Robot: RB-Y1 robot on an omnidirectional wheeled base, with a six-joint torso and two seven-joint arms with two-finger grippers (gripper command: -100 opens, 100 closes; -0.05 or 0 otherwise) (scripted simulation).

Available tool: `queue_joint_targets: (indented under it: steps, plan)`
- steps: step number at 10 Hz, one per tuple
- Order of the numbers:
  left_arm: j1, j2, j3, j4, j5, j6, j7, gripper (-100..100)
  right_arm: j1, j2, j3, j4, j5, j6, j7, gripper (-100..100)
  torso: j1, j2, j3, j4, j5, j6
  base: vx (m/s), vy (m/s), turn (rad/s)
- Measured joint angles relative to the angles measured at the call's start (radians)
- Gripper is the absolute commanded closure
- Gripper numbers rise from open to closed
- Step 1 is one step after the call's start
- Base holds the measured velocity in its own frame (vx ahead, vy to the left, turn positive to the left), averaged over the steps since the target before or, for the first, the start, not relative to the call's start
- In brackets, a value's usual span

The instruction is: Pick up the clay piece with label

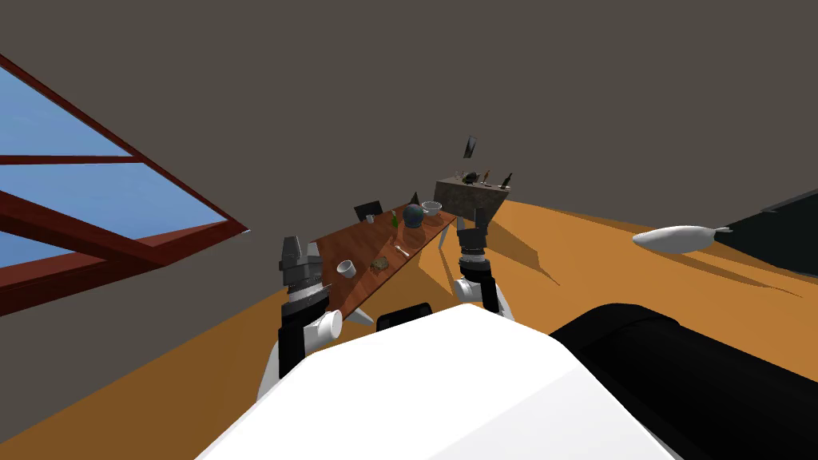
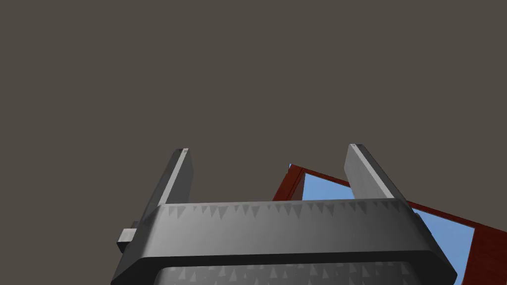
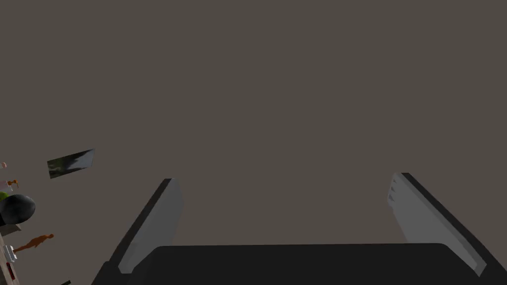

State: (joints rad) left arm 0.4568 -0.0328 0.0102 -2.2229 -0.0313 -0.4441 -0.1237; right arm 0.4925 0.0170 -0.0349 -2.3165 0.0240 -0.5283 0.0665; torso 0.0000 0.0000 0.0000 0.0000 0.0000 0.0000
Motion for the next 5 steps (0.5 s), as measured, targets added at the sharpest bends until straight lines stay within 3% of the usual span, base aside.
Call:
queue_joint_targets:
  steps: [5]
  plan:
    - [0.029,0.13,-0.025,0.027,0.0,0.008,0.03,-100,0.0,0.0,0.0,0.0,0.0,0.0,0.0,0,-0.001,0.002,0.001,0.001,0.0,0.0,-0.035,-0.025,-0.062]
